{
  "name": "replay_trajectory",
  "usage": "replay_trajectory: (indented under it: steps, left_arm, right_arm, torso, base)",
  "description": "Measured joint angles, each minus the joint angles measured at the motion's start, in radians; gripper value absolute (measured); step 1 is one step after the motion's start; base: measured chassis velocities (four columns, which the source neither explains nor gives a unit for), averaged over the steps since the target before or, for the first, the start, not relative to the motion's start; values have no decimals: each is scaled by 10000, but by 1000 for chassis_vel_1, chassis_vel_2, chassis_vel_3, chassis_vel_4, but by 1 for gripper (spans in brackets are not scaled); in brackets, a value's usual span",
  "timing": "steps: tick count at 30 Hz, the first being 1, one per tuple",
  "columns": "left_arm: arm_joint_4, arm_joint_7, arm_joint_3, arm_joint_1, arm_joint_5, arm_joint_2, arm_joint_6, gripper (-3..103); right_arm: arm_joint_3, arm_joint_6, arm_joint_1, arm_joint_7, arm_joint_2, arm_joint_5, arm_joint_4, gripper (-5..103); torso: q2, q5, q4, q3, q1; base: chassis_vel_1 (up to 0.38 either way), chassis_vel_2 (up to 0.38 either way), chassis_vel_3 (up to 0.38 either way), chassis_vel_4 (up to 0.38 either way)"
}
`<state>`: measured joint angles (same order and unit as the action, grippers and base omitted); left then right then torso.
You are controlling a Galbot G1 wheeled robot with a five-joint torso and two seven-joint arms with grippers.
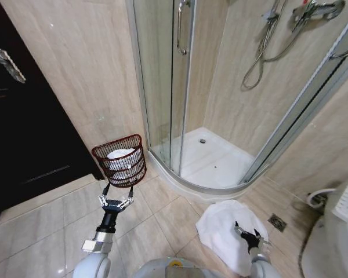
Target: Discard the used towel into the hamper.
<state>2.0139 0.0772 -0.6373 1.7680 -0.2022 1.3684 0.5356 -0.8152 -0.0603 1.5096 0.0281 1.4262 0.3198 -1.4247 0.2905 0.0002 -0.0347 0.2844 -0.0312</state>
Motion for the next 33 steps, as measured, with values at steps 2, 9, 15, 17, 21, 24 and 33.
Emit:
replay_trajectory:
  steps: [2, 9, 15, 17, 21, 24, 33]
  left_arm:
    - [-8, 2, -29, -12, -83, -42, 13, 100]
    - [-4, 359, -36, -46, -226, -69, 72, 100]
    - [24, 448, -62, -73, -212, -41, 31, 100]
    - [24, 449, -80, -82, -211, -32, 37, 100]
    - [14, 314, -166, -129, -209, -8, 47, 100]
    - [30, -147, -180, -220, -331, -1, -32, 100]
    - [222, -252, -165, -257, -282, 47, -244, 100]
  right_arm:
    - [-117, 206, -207, 228, -76, -50, 498, 100]
    - [-261, 672, -718, 945, -230, 296, 1429, 100]
    - [-233, 975, -1297, 1346, -224, -27, 2349, 100]
    - [-217, 1023, -1404, 1334, -194, -128, 2505, 100]
    - [-166, 1032, -1722, 1230, -136, -219, 2953, 100]
    - [-167, 877, -1883, 1309, -138, -227, 3205, 100]
    - [-220, 804, -2177, 1440, -250, -84, 3794, 100]
  torso:
    - [-113, -3, 0, -74, 43]
    - [-373, -2, 0, -259, 116]
    - [-645, -3, -1, -441, 208]
    - [-685, -3, -1, -469, 219]
    - [-755, -4, -2, -520, 241]
    - [-764, -5, 0, -527, 244]
    - [-741, -2, -1, -513, 235]
  base:
    - [0, 0, 0, 0]
    - [0, 0, 0, 0]
    - [0, 0, 0, 0]
    - [0, 0, 0, 0]
    - [0, 0, 0, 0]
    - [0, 0, 0, 0]
    - [0, 0, 0, 0]
